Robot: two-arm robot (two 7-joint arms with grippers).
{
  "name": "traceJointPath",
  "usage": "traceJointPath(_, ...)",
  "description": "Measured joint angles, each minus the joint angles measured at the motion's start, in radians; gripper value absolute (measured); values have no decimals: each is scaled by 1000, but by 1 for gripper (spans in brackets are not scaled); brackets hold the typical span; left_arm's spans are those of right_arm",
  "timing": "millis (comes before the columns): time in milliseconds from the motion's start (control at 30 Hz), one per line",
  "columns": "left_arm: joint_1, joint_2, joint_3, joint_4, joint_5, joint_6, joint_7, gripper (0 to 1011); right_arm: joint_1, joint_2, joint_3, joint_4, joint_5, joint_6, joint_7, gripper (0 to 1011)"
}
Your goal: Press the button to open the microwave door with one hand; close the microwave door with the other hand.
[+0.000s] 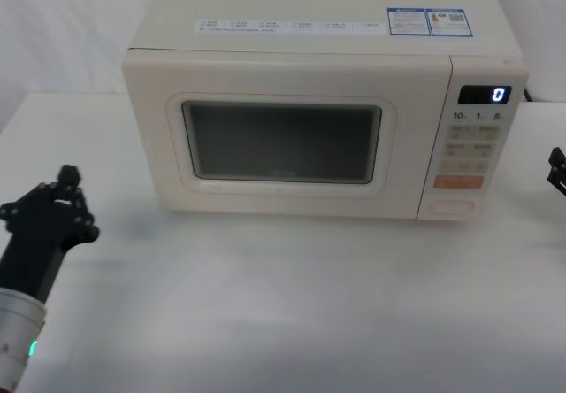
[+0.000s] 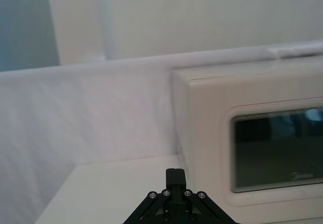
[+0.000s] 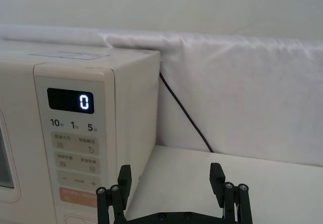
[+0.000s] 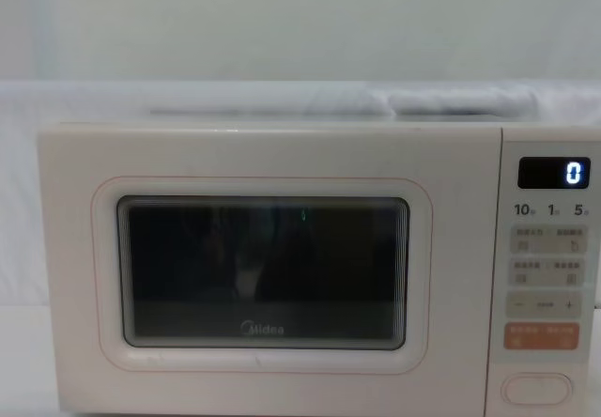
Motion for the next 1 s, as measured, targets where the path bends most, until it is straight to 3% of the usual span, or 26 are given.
traceJointPath(267,6,-26,-31,32,-3,-5,4,0,0,0,0,0,0,0,0,1002)
traceJointPath(667,-41,-57,-50,118,-13,0,-20,0,0,0,0,0,0,0,0,1002)
traceJointPath(1000,-64,-86,-58,159,4,42,-30,0,0,0,0,0,0,0,0,1002)
